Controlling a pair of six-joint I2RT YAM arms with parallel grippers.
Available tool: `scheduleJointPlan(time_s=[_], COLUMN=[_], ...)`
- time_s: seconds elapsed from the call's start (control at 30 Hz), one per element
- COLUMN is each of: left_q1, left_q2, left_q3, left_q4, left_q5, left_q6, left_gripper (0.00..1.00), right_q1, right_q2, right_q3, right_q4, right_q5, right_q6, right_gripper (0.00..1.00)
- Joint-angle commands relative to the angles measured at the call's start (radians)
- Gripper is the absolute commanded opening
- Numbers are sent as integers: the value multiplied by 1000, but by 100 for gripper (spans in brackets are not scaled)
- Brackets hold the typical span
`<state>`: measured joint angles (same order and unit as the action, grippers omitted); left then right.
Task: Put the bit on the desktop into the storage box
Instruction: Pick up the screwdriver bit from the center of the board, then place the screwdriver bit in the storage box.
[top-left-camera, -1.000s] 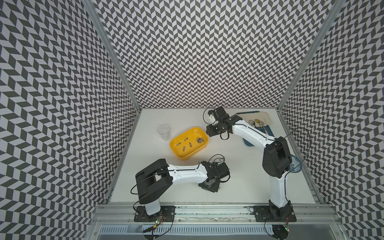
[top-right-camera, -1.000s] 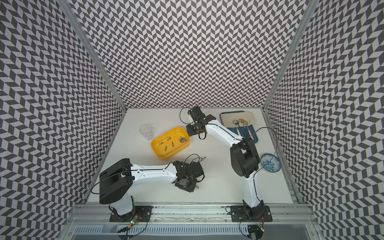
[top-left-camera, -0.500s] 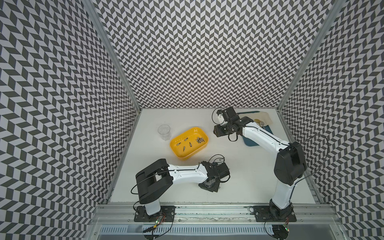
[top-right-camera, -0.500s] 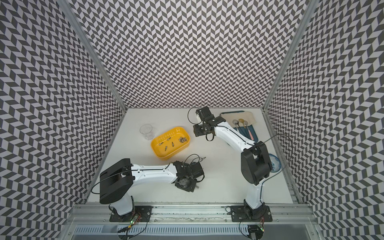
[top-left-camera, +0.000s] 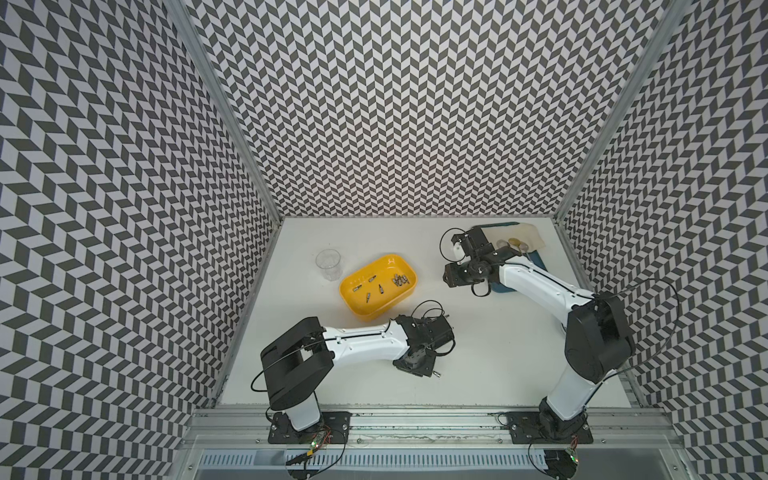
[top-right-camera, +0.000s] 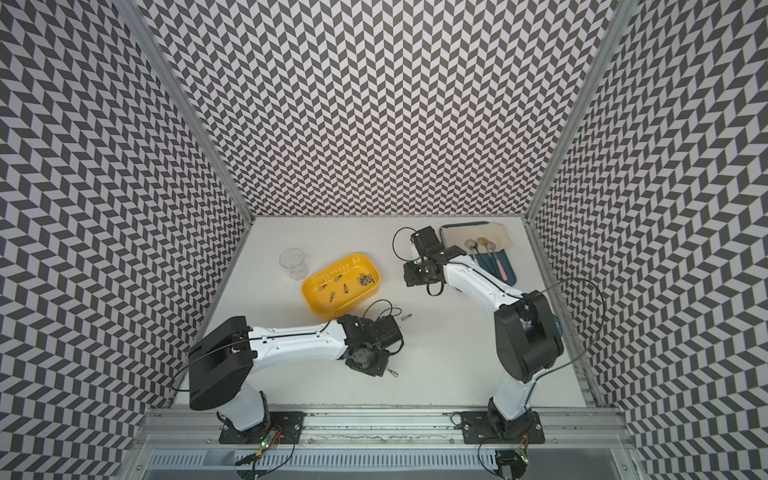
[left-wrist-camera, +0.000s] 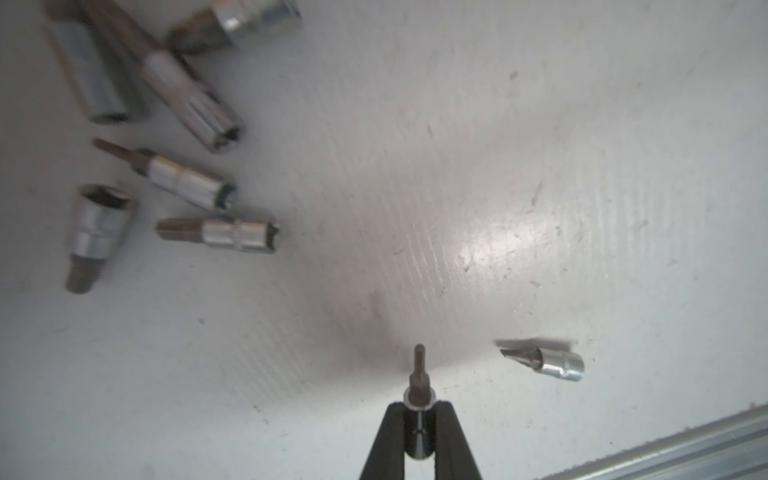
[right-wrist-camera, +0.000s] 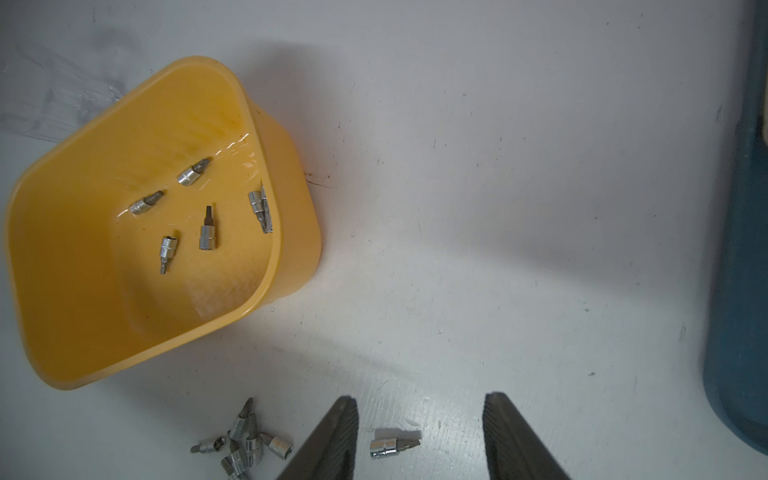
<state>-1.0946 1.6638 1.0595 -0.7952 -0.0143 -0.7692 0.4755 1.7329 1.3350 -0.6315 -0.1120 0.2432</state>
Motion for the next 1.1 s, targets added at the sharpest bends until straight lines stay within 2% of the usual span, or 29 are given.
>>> scheduleJointPlan(time_s=[0.0,0.2,0.4,0.73,1.07], left_q1=[52,172,317,537,641], left_q2=[-70,-132,-123,-13,147], left_q3=[50,110,188,242,336], left_q4=[-48,-83,-115,-24,9], left_q5=[-22,-20,-40,-51,-51], left_q6=[55,137,232,332,397], left_gripper=[0,0,0,0,0], right_q1=[-2,-2,-5,0,30], right_q2=[-57,-86,-138,-215,-251], right_q3=[-34,-93,-175,-276,-317], right_q4=[53,62,66,63,66], right_q5=[-19,-17,-23,-97,-123], right_q6=[27,34,45,79,100], right_gripper=[53,53,53,53,53])
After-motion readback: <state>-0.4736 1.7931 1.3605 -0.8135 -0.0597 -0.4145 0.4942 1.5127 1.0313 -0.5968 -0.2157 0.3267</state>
